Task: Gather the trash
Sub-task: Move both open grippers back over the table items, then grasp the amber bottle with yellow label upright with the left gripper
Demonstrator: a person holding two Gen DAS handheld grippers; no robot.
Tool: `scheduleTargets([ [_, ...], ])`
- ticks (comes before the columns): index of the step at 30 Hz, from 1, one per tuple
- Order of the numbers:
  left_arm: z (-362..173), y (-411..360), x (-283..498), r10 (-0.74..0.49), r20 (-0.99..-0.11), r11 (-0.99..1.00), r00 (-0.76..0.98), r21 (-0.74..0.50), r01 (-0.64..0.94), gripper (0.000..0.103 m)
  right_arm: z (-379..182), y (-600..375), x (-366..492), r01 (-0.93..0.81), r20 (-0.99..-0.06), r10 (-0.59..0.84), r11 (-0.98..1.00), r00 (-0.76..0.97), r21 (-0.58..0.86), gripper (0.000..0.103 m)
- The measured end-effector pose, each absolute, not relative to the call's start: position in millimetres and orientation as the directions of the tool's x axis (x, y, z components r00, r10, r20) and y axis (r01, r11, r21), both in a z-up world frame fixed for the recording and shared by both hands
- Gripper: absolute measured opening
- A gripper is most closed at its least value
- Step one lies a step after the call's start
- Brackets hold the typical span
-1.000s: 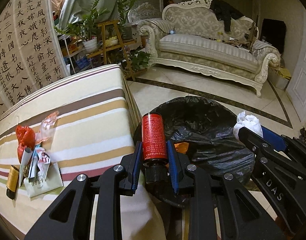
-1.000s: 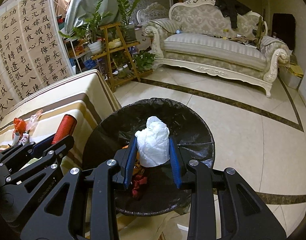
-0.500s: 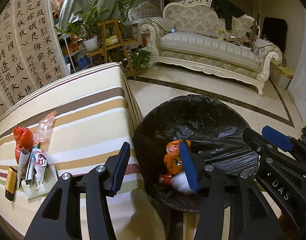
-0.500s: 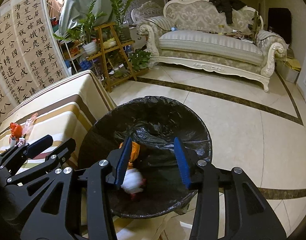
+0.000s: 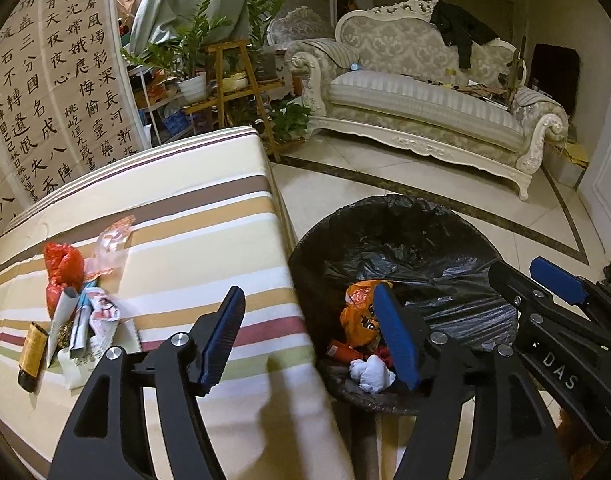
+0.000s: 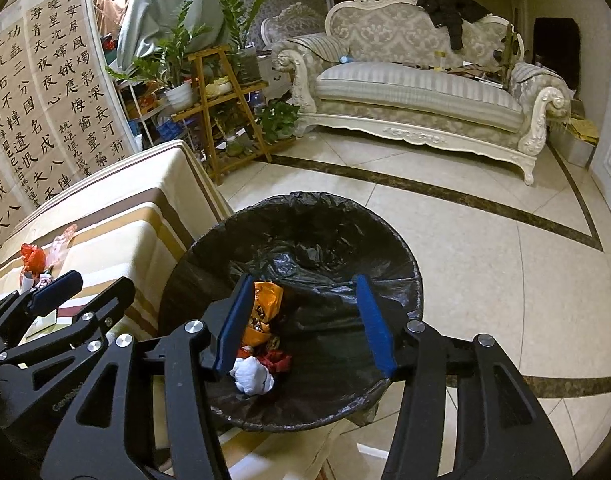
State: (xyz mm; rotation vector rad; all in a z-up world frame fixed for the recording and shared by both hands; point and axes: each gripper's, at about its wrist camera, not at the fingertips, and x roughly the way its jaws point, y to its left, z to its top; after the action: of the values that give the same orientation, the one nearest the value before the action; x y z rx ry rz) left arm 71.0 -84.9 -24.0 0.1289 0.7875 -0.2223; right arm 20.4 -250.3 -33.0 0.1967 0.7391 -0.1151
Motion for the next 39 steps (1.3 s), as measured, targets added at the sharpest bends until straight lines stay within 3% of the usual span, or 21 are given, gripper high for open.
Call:
scheduleTargets([
  [39,-28.1,135.0,43.8,0.117,-0.732,0.99,0.672,0.03,-0.139,0.066,-18.7,-77.2,35.2,-0.179,-0.7,0.187,0.98,0.689,0.086,0.052],
])
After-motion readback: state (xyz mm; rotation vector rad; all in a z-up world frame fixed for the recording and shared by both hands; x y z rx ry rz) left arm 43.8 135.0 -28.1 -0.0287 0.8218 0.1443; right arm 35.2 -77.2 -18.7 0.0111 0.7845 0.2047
